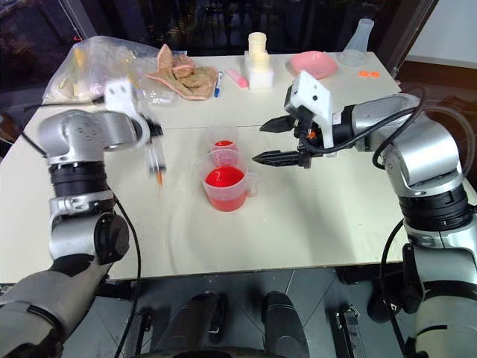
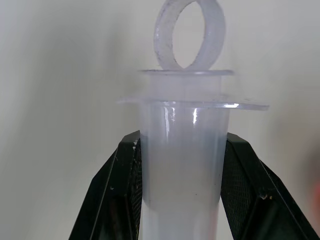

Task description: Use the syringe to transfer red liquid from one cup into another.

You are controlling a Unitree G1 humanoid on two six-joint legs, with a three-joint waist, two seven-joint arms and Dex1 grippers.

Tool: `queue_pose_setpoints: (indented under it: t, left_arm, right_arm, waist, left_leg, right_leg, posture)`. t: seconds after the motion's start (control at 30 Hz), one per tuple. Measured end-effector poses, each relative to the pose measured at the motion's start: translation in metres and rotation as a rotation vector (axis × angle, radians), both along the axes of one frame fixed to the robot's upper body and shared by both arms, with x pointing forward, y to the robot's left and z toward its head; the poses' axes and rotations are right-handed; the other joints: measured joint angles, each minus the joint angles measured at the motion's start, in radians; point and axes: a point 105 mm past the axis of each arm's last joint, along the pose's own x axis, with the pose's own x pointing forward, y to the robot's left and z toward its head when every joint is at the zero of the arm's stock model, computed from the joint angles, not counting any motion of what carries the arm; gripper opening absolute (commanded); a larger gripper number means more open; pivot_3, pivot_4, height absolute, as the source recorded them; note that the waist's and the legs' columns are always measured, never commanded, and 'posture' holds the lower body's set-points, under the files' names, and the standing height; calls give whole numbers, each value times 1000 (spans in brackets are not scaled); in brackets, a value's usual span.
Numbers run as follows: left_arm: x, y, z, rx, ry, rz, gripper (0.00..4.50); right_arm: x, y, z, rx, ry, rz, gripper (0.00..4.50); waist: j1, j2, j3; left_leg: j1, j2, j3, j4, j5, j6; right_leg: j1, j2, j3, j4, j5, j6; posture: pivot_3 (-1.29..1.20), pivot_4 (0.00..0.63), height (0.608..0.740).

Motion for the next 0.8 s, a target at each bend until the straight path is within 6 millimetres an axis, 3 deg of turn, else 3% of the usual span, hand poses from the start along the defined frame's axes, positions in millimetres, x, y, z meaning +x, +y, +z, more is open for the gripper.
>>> queue_pose_setpoints:
  t: [0.13, 0.33, 0.4, 0.57, 0.8]
  left_arm:
    - [-12, -7, 49, 20, -213, -103, 1546]
    - [-39, -70, 97, -64, -455, -551, 1546]
    - [-45, -84, 104, -74, -492, -628, 1546]
    - [-56, -112, 96, -53, -498, -815, 1546]
    - [-71, -118, 38, 54, -375, -1015, 1546]
  right_arm:
    - [6, -9, 9, 43, -30, -60, 3529]
    - [11, -19, 26, 164, -51, -137, 3529]
    - [12, -24, 33, 230, -42, -163, 3529]
    - [9, -30, 52, 394, -2, -190, 3529]
    - [4, -33, 65, 504, 27, -206, 3529]
  waist:
    - [1, 0, 0]
    - [3, 0, 0]
    - [2, 0, 0]
    - [-9, 1, 0]
    - [-24, 1, 0]
  left_leg:
    - [1, 0, 0, 0, 0, 0]
    - [1, 0, 0, 0, 0, 1]
    - [1, 0, 0, 0, 0, 1]
    - [2, 0, 0, 0, 0, 1]
    - [2, 1, 0, -1, 0, 1]
  right_leg:
    - [1, 0, 0, 0, 0, 0]
    - [2, 0, -1, -2, 0, 0]
    - [2, 0, 0, -2, 0, 0]
    - [2, 1, 0, -1, 0, 0]
    - [2, 1, 1, -1, 0, 0]
  posture:
    - [0, 150, 740]
    - [0, 150, 740]
    - [0, 150, 740]
    - [0, 150, 740]
    - [0, 150, 740]
